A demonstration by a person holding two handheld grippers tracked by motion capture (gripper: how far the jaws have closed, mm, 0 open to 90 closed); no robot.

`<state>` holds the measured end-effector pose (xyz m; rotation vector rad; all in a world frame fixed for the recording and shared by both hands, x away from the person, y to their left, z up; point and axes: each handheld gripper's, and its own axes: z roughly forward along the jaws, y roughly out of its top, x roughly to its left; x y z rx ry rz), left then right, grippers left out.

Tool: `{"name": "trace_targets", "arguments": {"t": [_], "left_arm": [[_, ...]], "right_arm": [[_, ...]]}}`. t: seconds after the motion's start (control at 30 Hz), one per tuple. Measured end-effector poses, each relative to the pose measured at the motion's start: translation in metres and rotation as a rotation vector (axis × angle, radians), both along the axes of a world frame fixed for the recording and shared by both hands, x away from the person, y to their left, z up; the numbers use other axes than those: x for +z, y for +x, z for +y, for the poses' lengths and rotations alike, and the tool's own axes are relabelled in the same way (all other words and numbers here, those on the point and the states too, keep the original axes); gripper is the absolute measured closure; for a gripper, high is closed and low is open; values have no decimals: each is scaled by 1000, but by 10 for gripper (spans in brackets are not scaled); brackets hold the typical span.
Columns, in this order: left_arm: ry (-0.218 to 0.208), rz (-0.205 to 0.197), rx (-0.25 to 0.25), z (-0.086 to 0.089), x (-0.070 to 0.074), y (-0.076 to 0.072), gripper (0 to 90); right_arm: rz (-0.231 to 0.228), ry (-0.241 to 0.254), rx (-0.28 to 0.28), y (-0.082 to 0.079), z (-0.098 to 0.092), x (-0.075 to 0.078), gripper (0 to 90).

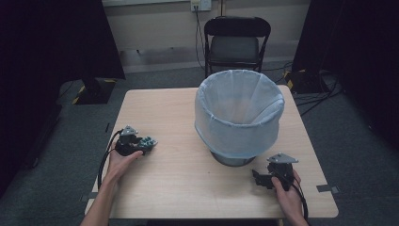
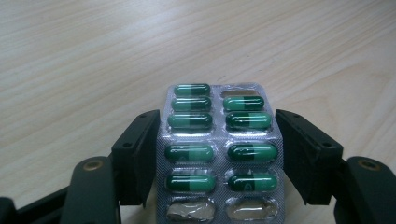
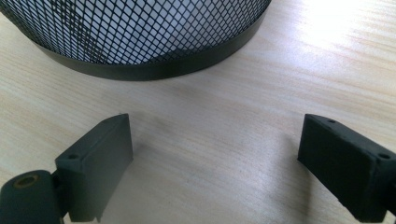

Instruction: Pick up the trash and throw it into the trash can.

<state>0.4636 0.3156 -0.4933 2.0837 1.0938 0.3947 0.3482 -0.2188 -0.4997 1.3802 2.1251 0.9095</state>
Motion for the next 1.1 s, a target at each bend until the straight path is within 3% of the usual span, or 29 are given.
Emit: {"name": "trace_targets", "arguments": {"t": [0.4,0.63,0.77,0.93,1.1], "left_arm": [[-96,-11,-26,-3,14,-6,342],[-131,-59,-36,-3,29,-12,342],[-153,-65,-42,-1,38,-15,342],[-202,-120,-42,-1,59,-19,342],[-210,-148,-59,-6,74,-21,342]], "right_arm": [[0,0,0,0,0,0,92],[0,0,1,0,0,0,92],[-1,0,1,0,0,0,92],[0,0,1,0,0,0,92],[0,0,0,0,0,0,92]]}}
